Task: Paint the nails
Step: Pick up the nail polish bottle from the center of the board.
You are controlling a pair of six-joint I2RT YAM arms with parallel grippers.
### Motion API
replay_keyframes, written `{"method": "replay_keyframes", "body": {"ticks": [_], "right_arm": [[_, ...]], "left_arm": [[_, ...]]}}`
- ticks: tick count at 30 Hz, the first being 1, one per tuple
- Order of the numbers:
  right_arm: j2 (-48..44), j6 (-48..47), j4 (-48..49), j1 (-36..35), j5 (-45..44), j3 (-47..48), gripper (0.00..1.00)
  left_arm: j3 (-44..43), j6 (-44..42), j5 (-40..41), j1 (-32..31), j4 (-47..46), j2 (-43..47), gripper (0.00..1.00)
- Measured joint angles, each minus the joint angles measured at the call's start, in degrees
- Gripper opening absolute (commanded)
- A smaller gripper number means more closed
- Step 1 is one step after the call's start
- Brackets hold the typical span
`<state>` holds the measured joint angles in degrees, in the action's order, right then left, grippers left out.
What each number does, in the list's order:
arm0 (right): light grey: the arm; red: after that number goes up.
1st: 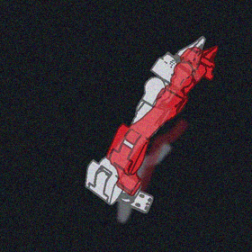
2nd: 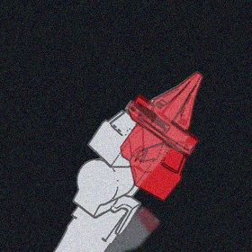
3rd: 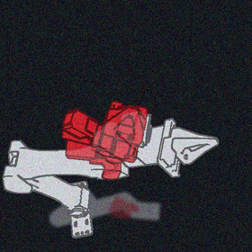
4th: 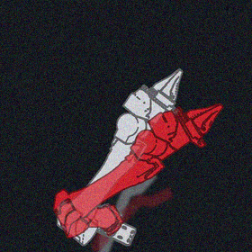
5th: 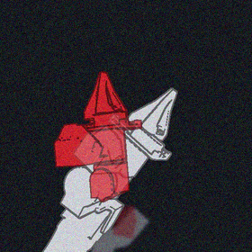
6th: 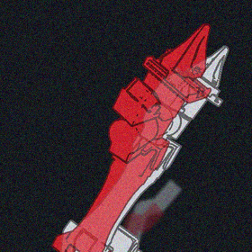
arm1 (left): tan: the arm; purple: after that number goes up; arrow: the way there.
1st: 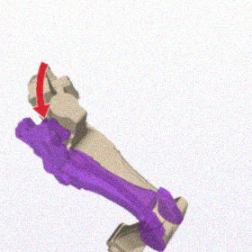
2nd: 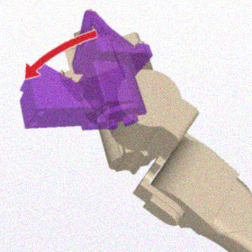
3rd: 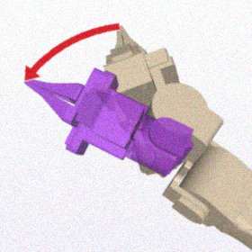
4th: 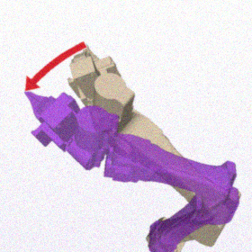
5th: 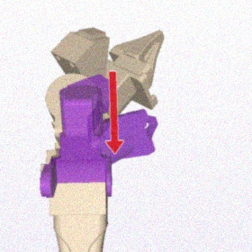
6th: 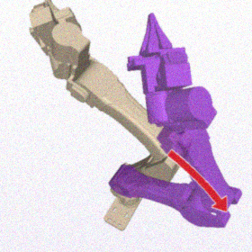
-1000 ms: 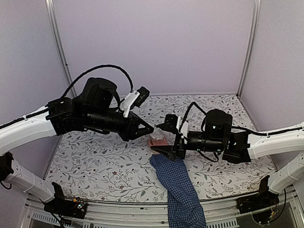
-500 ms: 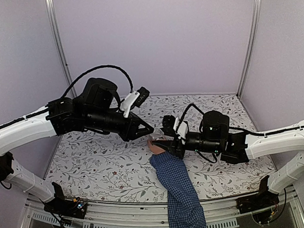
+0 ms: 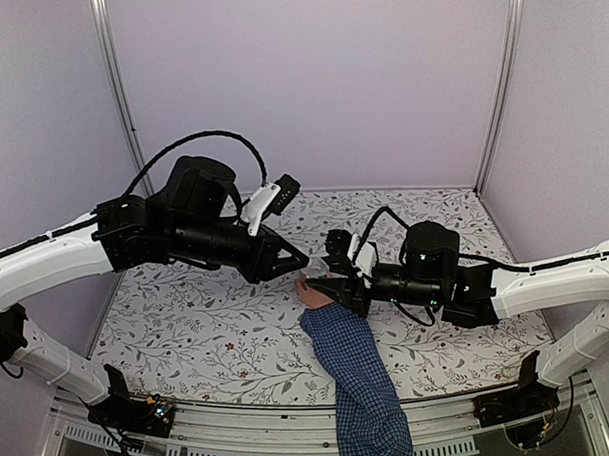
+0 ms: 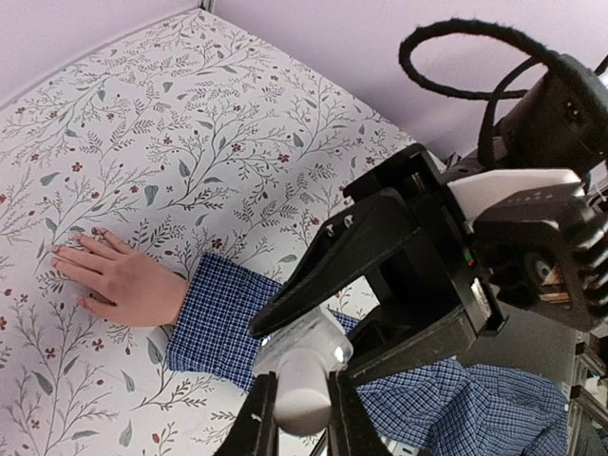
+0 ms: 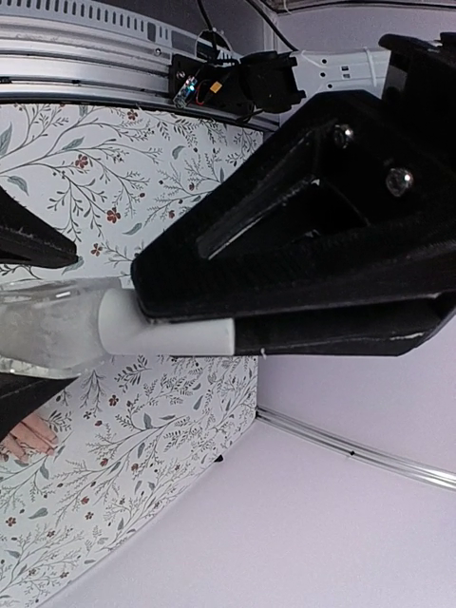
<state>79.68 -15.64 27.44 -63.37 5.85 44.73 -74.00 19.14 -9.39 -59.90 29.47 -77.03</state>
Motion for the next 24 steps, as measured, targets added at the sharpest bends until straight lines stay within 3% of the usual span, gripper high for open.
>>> {"method": "replay_keyframes", "body": {"ticks": [6, 11, 18, 24], "right_arm": [[0.22, 0.24, 0.02, 0.0, -0.02, 0.0, 0.33], [0.33, 0.52, 0.04, 0.0, -0.42, 0.0, 0.26], [0.33, 1.42, -0.02, 0.0, -0.74, 0.0, 0.04], [0.33, 1.49, -0.26, 0.0, -0.5, 0.0, 0.0]], "left_arm": [[0.0, 0.0, -0.02, -0.11, 0.0, -0.37, 0.0], [0.02, 0.0, -0.17, -0.15, 0.02, -0.94, 0.0], [0.02, -0.52, -0.24, -0.15, 0.13, -1.01, 0.0], [1.14, -1.09, -0.68, -0.15, -0.85, -0.5, 0.54]]}}
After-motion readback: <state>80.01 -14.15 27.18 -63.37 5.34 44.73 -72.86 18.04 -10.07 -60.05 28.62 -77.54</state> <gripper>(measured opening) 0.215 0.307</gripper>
